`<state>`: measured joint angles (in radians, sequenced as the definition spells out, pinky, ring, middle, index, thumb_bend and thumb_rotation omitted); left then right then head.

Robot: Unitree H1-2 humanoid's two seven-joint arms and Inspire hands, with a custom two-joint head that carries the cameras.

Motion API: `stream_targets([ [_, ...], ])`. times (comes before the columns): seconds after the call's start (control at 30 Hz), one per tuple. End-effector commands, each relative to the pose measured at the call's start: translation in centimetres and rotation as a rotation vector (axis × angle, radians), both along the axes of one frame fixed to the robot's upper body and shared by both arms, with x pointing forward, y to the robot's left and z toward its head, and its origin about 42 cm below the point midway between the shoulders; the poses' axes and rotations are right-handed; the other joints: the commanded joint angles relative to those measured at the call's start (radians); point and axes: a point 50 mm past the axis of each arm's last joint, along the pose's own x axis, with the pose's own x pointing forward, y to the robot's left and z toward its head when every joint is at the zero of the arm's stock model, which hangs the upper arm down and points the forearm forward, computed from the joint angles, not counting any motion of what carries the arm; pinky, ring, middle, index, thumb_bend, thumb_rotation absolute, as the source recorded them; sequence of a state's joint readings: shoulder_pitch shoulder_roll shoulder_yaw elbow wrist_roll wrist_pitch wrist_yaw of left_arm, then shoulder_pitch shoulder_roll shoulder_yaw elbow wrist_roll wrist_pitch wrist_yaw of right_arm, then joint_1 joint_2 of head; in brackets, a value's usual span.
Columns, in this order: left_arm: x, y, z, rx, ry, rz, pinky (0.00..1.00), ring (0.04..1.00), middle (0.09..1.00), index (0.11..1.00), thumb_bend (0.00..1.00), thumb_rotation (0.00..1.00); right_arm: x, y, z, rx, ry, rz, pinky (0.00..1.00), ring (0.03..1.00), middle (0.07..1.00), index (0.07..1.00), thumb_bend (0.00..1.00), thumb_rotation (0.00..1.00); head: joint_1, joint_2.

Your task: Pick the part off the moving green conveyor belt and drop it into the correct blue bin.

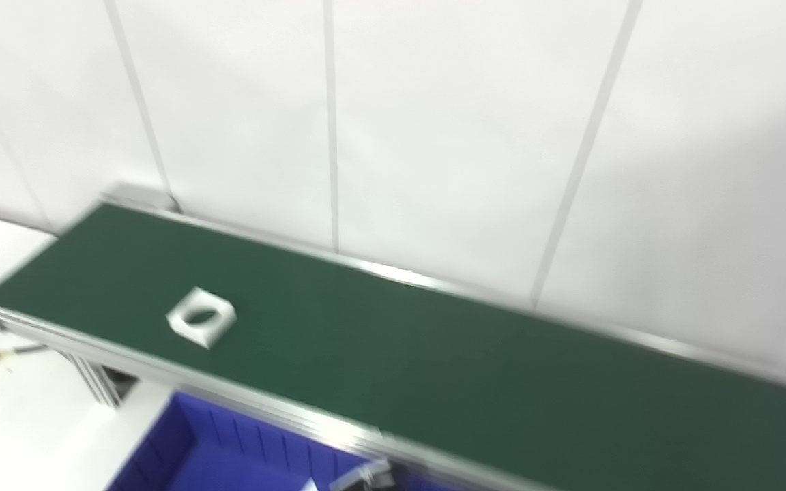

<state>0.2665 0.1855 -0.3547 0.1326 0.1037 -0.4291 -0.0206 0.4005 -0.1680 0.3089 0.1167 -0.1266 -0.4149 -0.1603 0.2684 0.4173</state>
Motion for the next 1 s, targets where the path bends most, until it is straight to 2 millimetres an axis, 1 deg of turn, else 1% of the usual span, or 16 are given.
stream_targets([
  [0.0,0.6,0.0,0.8,0.004,-0.074,0.001,0.71,0.763,0.800,0.850,0.97,0.35,0.3,-0.5,0.4,-0.007,-0.063,-0.008,0.94,0.952,0.972,1.000,0.88,0.64,-0.001,0.001],
  [0.1,0.7,-0.3,0.6,0.005,-0.073,0.003,0.70,0.758,0.795,0.842,0.98,0.35,0.4,-0.9,0.1,-0.029,-0.062,-0.013,0.91,0.939,0.968,1.000,0.89,0.66,-0.004,-0.005],
  [0.2,0.8,-0.6,0.6,0.000,-0.076,0.001,0.70,0.764,0.798,0.845,0.97,0.33,0.5,-1.1,0.0,-0.027,-0.057,-0.012,0.91,0.937,0.967,1.000,0.90,0.66,-0.002,-0.004],
  [0.3,1.0,-0.9,0.5,0.002,-0.080,-0.002,0.70,0.767,0.800,0.847,0.97,0.33,0.6,-1.3,0.0,-0.021,-0.057,-0.007,0.95,0.949,0.972,1.000,0.89,0.65,-0.003,-0.002],
  [0.37,1.1,-1.1,0.5,0.005,-0.084,-0.001,0.70,0.767,0.799,0.845,0.97,0.34,0.6,-1.5,0.1,-0.021,-0.060,-0.006,0.93,0.943,0.966,1.000,0.89,0.65,-0.001,-0.001],
  [0.57,1.2,-1.5,0.4,0.012,-0.095,0.006,0.70,0.764,0.798,0.845,0.97,0.35,0.9,-1.8,0.2,-0.017,-0.061,0.004,0.95,0.954,0.973,1.000,0.88,0.64,0.001,0.008],
  [0.63,1.3,-1.6,0.5,0.006,-0.098,0.013,0.69,0.759,0.792,0.839,0.97,0.35,1.0,-1.8,0.2,-0.026,-0.065,0.002,0.92,0.938,0.961,1.000,0.87,0.63,-0.004,0.016],
  [0.7,1.2,-1.6,1.0,-0.025,-0.103,0.029,0.69,0.756,0.785,0.826,0.97,0.34,1.1,-1.8,0.1,-0.028,-0.062,0.002,0.93,0.936,0.958,1.000,0.86,0.62,-0.004,0.016],
  [0.73,1.1,-1.6,1.3,-0.041,-0.110,0.042,0.69,0.757,0.785,0.825,0.97,0.34,1.0,-1.7,0.2,-0.005,-0.058,0.008,0.93,0.936,0.958,1.000,0.86,0.62,-0.014,0.027],
  [0.8,0.9,-1.5,2.1,-0.076,-0.121,0.062,0.69,0.752,0.776,0.810,0.98,0.31,0.9,-1.6,0.6,0.031,-0.057,0.018,0.98,0.972,0.977,1.000,0.84,0.58,-0.016,0.033],
  [0.87,0.7,-1.3,2.8,-0.095,-0.138,0.073,0.68,0.751,0.775,0.807,0.97,0.31,0.8,-1.5,0.9,0.047,-0.061,0.019,1.00,0.986,0.979,1.000,0.84,0.56,-0.017,0.036],
  [0.9,0.7,-1.1,3.5,-0.110,-0.157,0.079,0.69,0.750,0.772,0.808,0.97,0.31,0.7,-1.3,1.1,0.052,-0.068,0.017,1.00,0.987,0.978,1.000,0.84,0.56,-0.019,0.044],
  [0.97,0.6,-0.8,4.7,-0.131,-0.191,0.086,0.69,0.746,0.766,0.812,0.97,0.32,0.7,-1.1,1.4,0.061,-0.076,0.016,1.00,0.984,0.976,1.000,0.82,0.55,-0.020,0.047],
])
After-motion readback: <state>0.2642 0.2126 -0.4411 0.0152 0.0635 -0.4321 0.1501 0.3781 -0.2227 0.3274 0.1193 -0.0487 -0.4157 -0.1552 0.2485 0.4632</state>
